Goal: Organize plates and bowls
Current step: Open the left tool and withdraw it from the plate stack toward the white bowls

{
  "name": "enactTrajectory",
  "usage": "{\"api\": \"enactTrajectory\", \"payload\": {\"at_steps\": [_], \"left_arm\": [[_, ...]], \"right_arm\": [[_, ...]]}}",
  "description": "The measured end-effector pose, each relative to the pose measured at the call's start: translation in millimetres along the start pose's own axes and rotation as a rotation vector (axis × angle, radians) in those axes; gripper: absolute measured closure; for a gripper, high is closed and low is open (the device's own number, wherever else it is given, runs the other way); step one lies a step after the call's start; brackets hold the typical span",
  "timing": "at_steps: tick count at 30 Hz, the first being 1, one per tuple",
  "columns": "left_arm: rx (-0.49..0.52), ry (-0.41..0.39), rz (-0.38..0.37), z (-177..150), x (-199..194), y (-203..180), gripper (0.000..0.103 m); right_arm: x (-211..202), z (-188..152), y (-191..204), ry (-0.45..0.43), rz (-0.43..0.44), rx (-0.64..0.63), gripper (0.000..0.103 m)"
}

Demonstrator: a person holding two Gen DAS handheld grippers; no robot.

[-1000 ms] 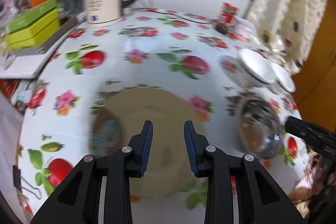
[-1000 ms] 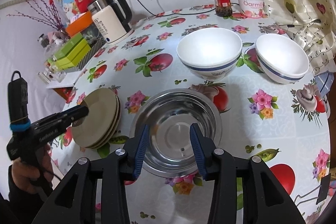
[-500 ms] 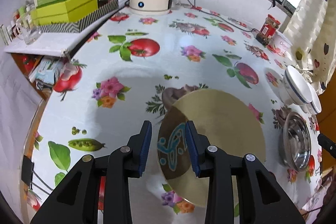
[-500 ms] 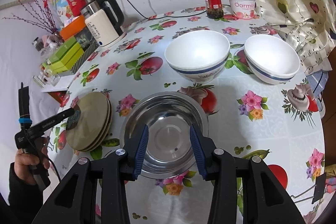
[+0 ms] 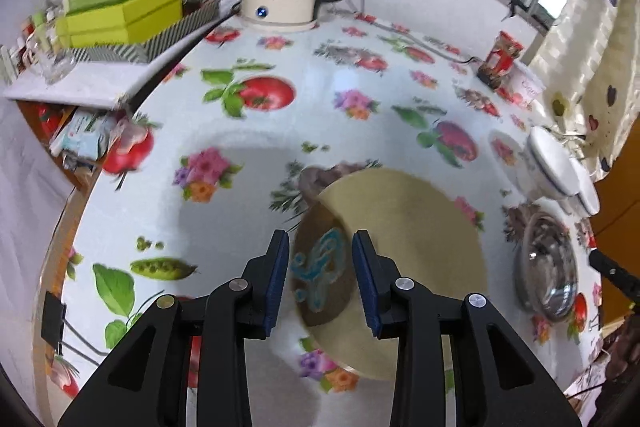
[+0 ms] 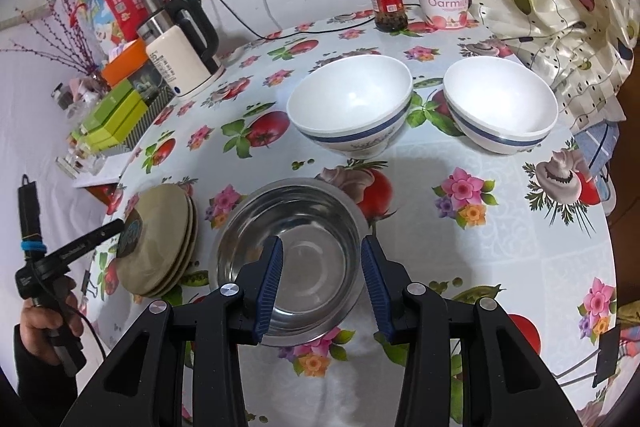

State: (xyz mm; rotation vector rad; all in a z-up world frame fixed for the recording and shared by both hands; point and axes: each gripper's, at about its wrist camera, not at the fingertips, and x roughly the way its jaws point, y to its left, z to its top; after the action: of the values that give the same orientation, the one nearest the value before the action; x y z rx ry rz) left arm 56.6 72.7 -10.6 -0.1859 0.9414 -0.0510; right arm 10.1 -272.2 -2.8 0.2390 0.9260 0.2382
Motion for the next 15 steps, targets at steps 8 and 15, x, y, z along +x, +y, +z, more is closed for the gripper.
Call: {"api": "enactTrajectory", "payload": {"at_steps": [8, 15], "left_arm": [[0.1, 0.048, -0.164, 10.1, 10.5, -57.2, 0.069], [0.148, 0.077, -0.254, 20.4, 15.0, -98.0, 0.069]], "right_arm": [[0.8, 6.2, -17.7, -0.002, 0.012, 0.071, 0.063], [0.7, 19.7, -40.0, -0.023, 0.023, 0.153, 0.063]]}}
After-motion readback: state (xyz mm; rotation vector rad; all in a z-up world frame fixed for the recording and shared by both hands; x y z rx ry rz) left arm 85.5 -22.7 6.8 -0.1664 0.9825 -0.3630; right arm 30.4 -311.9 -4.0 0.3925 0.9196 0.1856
